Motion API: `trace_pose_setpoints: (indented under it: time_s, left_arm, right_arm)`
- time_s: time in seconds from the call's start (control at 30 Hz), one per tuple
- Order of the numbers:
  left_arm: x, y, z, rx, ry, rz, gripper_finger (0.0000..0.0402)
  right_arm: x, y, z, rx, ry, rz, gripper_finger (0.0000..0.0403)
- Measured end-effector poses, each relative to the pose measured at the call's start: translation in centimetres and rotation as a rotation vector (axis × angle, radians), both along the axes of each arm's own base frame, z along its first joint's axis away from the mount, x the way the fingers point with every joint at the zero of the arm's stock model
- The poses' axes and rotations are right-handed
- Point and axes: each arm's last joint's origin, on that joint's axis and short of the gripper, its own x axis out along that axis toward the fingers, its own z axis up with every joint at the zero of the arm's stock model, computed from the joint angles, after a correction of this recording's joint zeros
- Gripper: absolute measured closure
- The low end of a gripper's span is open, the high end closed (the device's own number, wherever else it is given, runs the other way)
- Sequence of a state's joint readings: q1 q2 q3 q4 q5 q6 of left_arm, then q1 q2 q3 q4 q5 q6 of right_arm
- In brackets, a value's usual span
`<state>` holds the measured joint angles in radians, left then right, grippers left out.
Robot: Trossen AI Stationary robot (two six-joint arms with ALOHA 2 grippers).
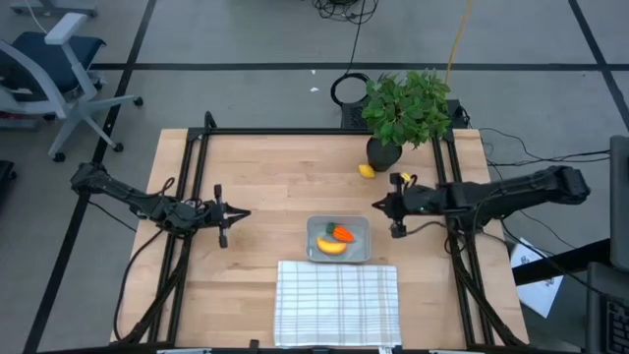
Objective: Pick and placing Produce into tupperware
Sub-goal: Put the yellow lemon into the gray bin
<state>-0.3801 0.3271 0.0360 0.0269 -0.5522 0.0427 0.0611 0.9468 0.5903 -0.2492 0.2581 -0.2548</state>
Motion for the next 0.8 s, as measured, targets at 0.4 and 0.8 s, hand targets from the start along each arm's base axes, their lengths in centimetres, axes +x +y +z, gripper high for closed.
trace_pose_setpoints:
  time_s: [0.4, 0.8]
  left_arm:
    - [0.0, 0.0, 0.0, -0.003, 0.000, 0.000, 0.0388]
    - [0.0, 0.0, 0.0, 0.000, 0.000, -0.001, 0.0394]
  right_arm:
    - [3.4, -1.0, 2.0, 0.056, 0.300, -0.016, 0.0403]
    - [6.4, -1.1, 3.5, 0.028, 0.526, 0.028, 0.0403]
